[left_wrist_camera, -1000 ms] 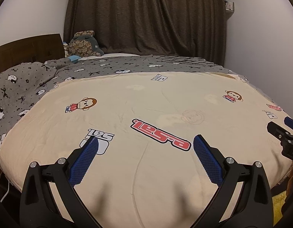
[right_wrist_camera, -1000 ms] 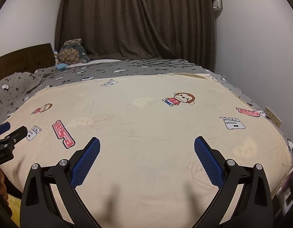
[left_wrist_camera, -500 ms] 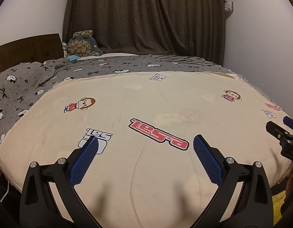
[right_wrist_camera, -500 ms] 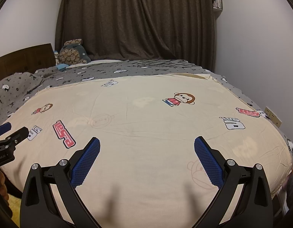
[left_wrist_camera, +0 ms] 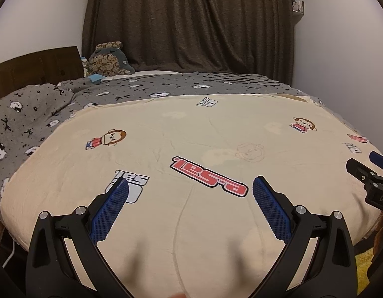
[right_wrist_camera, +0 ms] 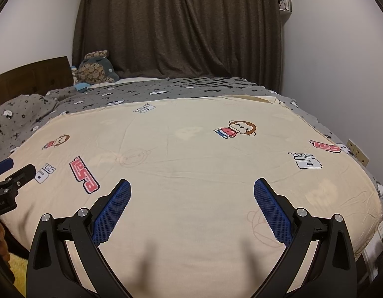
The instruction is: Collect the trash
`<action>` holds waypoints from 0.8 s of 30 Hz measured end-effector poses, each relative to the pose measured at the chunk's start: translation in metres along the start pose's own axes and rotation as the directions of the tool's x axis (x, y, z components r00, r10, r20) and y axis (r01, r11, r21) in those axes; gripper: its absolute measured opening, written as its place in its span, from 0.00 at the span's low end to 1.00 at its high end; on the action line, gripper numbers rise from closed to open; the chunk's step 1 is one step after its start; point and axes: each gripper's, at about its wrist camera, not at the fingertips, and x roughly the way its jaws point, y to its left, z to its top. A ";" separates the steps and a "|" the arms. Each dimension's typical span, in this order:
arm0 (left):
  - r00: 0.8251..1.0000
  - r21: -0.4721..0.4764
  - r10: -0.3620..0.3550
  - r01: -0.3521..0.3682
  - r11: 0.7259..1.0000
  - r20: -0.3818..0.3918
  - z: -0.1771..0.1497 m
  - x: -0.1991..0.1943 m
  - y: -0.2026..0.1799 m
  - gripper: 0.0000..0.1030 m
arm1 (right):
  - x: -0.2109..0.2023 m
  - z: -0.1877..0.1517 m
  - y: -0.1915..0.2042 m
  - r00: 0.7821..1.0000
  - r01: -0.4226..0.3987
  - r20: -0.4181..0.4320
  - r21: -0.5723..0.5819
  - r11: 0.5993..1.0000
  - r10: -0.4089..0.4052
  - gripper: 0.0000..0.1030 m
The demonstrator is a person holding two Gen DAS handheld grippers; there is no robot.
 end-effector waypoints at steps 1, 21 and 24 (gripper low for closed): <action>1.000 0.002 0.001 -0.001 1.000 0.002 0.000 0.000 0.000 0.92 | 0.001 0.000 0.000 1.000 0.000 -0.002 -0.001 1.000 0.000 0.97; 1.000 -0.004 -0.029 0.029 1.000 -0.012 -0.002 0.004 -0.001 0.92 | 0.006 -0.005 -0.004 1.000 0.009 -0.021 0.007 1.000 -0.008 0.97; 0.999 -0.004 -0.030 0.030 1.000 -0.014 -0.002 0.005 -0.002 0.92 | 0.006 -0.005 -0.005 1.000 0.009 -0.019 0.010 1.000 -0.009 0.97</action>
